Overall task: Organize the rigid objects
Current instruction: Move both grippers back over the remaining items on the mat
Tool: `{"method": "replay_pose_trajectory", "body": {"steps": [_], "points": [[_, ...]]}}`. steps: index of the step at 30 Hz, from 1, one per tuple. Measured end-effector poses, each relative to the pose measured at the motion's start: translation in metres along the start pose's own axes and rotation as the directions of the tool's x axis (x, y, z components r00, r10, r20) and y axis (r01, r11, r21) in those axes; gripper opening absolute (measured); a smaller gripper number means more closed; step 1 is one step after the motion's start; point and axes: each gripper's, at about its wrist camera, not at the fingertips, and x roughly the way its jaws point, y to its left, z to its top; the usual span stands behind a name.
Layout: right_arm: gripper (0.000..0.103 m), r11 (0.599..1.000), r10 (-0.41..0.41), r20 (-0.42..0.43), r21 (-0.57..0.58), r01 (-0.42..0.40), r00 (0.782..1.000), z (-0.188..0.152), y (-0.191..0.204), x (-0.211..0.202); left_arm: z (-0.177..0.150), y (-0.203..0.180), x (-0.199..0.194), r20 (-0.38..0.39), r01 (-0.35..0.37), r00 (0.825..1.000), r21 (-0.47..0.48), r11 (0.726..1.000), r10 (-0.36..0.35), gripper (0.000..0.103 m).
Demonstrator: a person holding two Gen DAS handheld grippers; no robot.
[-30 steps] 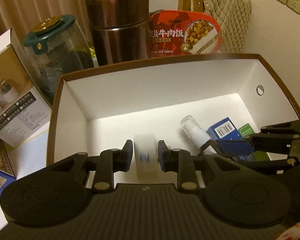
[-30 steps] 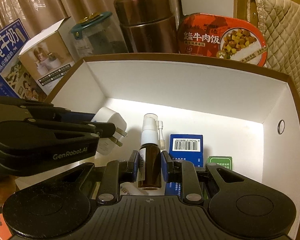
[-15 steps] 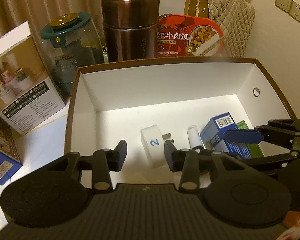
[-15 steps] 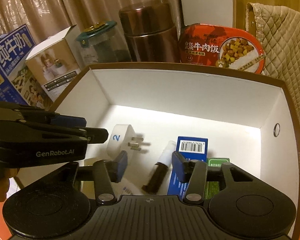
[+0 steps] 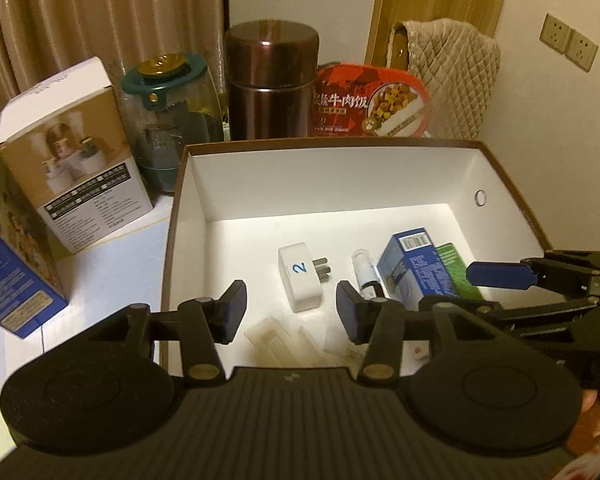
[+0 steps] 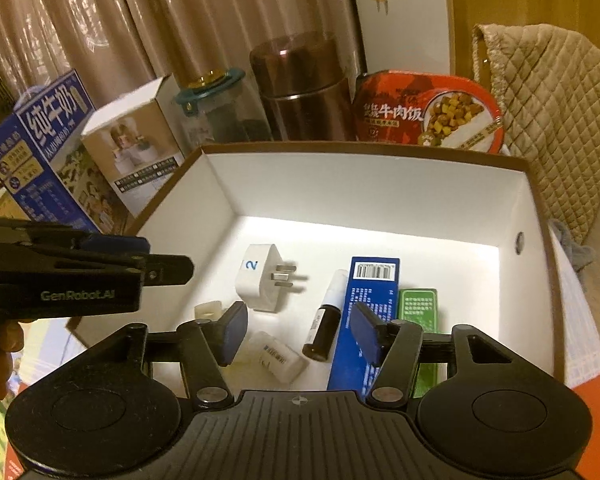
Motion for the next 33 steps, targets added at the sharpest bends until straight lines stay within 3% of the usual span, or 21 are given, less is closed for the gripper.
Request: {"method": "replay_pose_trajectory", "body": {"steps": [7, 16, 22, 33], "points": [[0.058, 1.0, 0.024, 0.053, 0.008, -0.025, 0.998, -0.015, 0.005, -0.043, -0.021, -0.003, -0.047, 0.042, -0.012, 0.999, -0.019, 1.0, 0.012, 0.046], [0.059, 0.998, 0.064, 0.063, 0.004, -0.064, 0.996, -0.05, 0.014, -0.085, -0.063, -0.005, -0.103, 0.081, -0.034, 0.996, -0.058, 0.998, 0.038, 0.049], [0.059, 0.998, 0.066, 0.07, 0.013, -0.067, 0.995, -0.077, 0.017, -0.107, -0.1, -0.012, -0.125, 0.063, -0.058, 0.996, -0.085, 0.995, 0.064, 0.049], [0.059, 0.997, 0.074, 0.001, 0.012, -0.074, 0.997, -0.125, 0.021, -0.128, -0.157, -0.023, -0.144, 0.014, -0.056, 0.998, -0.141, 0.988, 0.058, 0.049]]}}
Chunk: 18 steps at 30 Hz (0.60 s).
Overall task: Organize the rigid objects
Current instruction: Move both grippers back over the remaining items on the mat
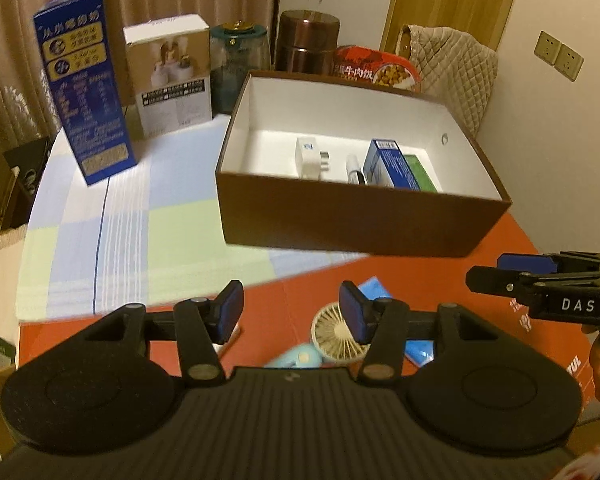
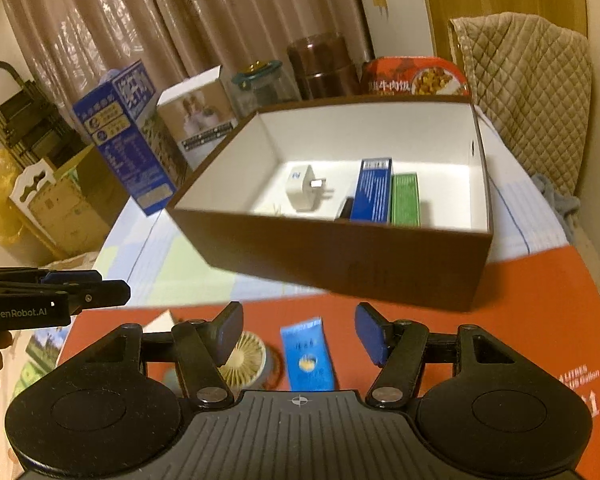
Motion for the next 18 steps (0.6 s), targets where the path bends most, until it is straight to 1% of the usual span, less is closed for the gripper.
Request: {"method": "replay_pose_trajectory", "body": {"steps": [4, 9, 18], "points": [[0.059, 1.0, 0.008, -0.012, -0.004, -0.008, 1.0, -0.013, 0.001, -0.006, -0.014, 0.0, -0.005, -0.01, -0.002, 1.0, -0.012, 1.0, 0.002, 0.049], [0.059, 1.0, 0.014, -0.029, -0.009, -0.014, 0.999, -0.023, 0.003, -0.01, -0.03, -0.002, -0.009, -0.018, -0.022, 1.0, -0.006, 1.0, 0.022, 0.049], [0.059, 0.999, 0.006, -0.093, -0.034, -0.01, 0.996, -0.048, 0.003, -0.004, -0.061, -0.004, -0.008, -0.052, -0.039, 0.998, -0.002, 0.999, 0.038, 0.049]]}}
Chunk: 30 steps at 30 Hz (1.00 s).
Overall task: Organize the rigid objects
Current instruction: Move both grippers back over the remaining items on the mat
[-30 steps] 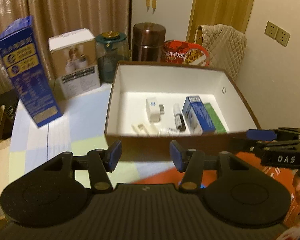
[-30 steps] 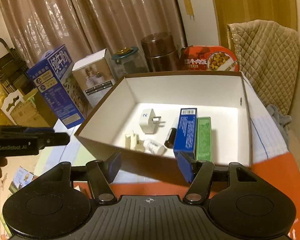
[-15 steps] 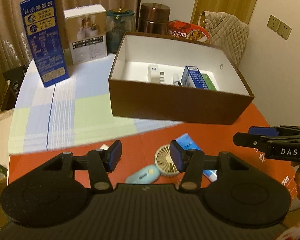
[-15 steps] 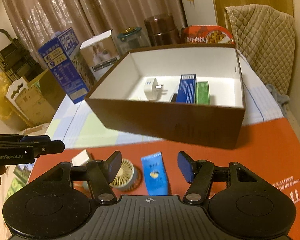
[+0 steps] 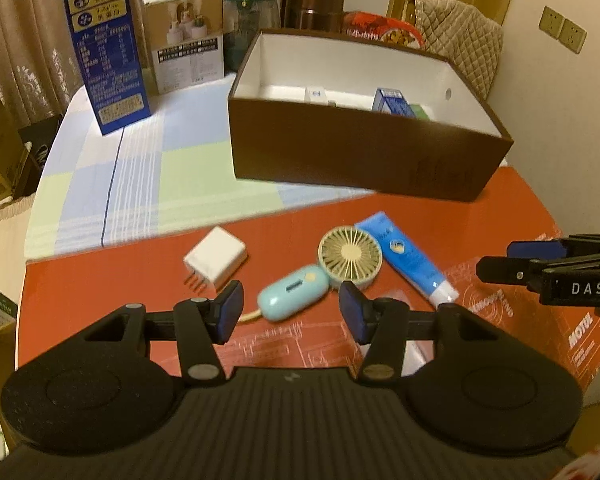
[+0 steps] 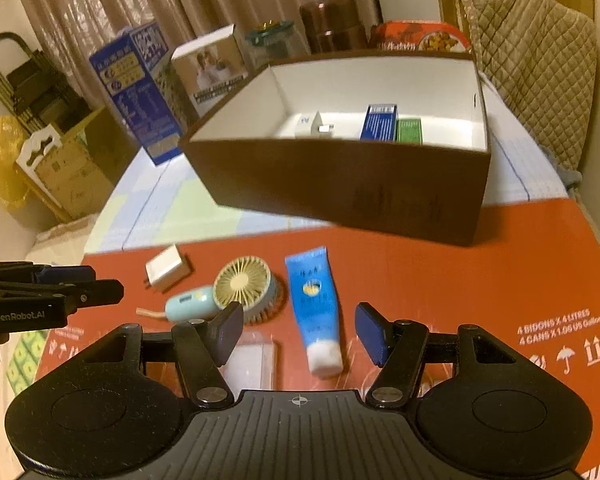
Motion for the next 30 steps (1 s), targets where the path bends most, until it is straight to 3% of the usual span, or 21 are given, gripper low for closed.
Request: {"method": "replay_pose_trajectory", "body": {"steps": [10, 30], "points": [[0.059, 0.998, -0.031, -0.054, -0.056, 0.027, 0.998, -0.016, -0.001, 0.016, -0.02, -0.006, 0.011, -0.037, -0.001, 0.999, 0.013, 1.0, 0.001, 0.049], [0.058, 0.99, -0.066, -0.088, -0.129, 0.054, 0.994, -0.027, -0.001, 0.052, -0.025, -0.001, 0.035, -0.067, -0.005, 0.998, 0.023, 1.0, 0.006, 0.049]]}}
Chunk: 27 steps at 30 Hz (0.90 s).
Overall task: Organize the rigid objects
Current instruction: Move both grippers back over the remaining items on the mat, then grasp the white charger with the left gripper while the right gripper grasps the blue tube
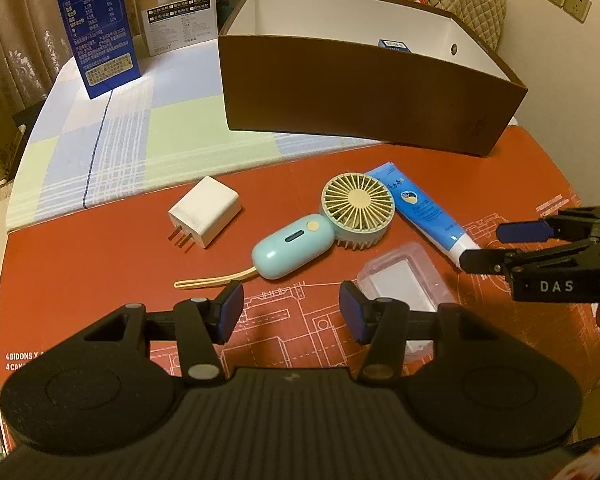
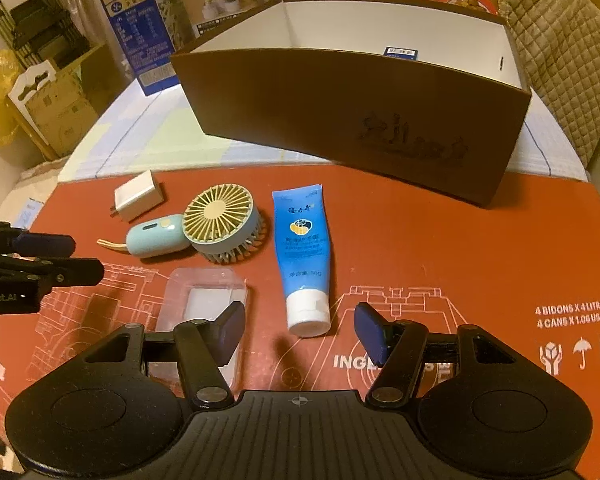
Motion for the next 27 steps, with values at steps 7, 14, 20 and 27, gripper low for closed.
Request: {"method": "replay_pose_trajectory", "body": {"steps": [7, 14, 20, 27], "points": [[0.05, 0.999, -0.011, -0.008, -0.035, 0.011, 1.0, 0.005, 0.0, 0.018, 0.001, 0.005, 0.007, 0.005, -0.001, 1.0, 0.009, 1.0, 0.001, 0.049], [0.047, 0.998, -0.01, -0.009, -0.06, 0.01, 1.0, 0.014, 0.001, 0.037, 0.005, 0.01, 0.012, 0.007, -0.007, 1.0, 0.015, 1.0, 0.006, 0.049], [0.032, 0.997, -0.022, -0.016, -0.075, 0.021, 1.0, 0.017, 0.001, 0.048, 0.008, 0.019, 0.016, 0.02, -0.009, 1.0, 0.032, 0.999, 0.009, 0.049], [0.032, 0.999, -0.036, -0.008, -0.04, 0.036, 0.999, 0.007, -0.01, 0.04, 0.016, 0.04, 0.024, 0.032, -0.015, 0.999, 0.062, 0.998, 0.013, 0.049]]}}
